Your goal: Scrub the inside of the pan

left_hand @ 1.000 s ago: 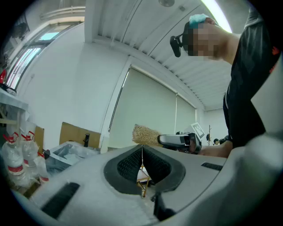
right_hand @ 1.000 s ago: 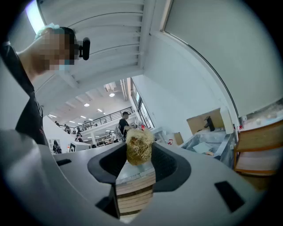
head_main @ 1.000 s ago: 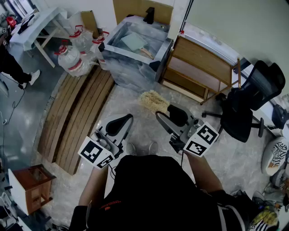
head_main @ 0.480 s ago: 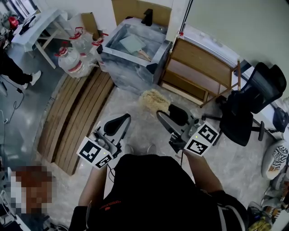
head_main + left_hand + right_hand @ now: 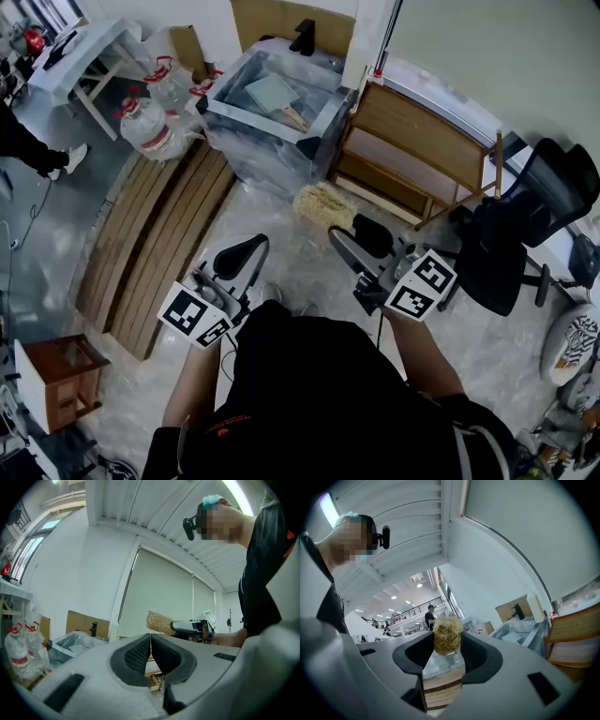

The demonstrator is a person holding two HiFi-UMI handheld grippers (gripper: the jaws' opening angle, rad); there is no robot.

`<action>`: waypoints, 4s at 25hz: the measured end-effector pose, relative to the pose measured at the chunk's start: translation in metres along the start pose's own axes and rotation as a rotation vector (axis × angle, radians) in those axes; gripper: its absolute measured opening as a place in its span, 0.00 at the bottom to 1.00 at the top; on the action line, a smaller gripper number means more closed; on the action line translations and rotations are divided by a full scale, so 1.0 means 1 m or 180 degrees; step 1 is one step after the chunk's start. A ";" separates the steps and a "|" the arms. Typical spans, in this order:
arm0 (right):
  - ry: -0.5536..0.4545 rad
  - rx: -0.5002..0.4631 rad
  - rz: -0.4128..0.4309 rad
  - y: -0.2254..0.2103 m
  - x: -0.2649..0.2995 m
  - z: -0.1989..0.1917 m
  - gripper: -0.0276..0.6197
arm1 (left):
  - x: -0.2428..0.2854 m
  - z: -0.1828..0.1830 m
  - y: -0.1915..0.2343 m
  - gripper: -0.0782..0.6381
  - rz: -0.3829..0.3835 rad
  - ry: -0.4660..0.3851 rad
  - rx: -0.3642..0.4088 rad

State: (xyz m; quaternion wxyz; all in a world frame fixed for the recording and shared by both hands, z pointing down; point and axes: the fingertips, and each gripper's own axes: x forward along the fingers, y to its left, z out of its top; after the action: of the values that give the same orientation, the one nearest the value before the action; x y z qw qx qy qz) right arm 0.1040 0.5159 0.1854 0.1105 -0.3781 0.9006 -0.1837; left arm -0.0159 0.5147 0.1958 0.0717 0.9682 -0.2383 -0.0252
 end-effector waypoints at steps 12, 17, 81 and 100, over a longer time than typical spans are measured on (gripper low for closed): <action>0.0092 0.0022 -0.0017 -0.055 0.028 0.009 0.32 | 0.044 -0.006 0.048 0.14 0.0006 -0.0009 -0.0063; 0.0119 0.0046 -0.0075 -0.086 0.054 0.013 0.32 | 0.068 -0.004 0.088 0.14 -0.0060 -0.0056 -0.0169; 0.1814 -0.0008 -0.0279 -0.507 0.463 -0.044 0.32 | 0.250 -0.079 0.550 0.13 0.0788 0.0516 -0.0922; 0.2620 -0.0313 -0.0492 -0.570 0.509 -0.171 0.32 | 0.223 -0.139 0.589 0.13 0.0861 0.0608 -0.1170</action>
State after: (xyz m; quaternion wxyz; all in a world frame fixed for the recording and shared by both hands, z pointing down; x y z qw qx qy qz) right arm 0.0602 -0.1777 0.5467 -0.2908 -0.3443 0.8463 -0.2839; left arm -0.0772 -0.0875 0.4184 0.2716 0.8962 -0.3493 0.0334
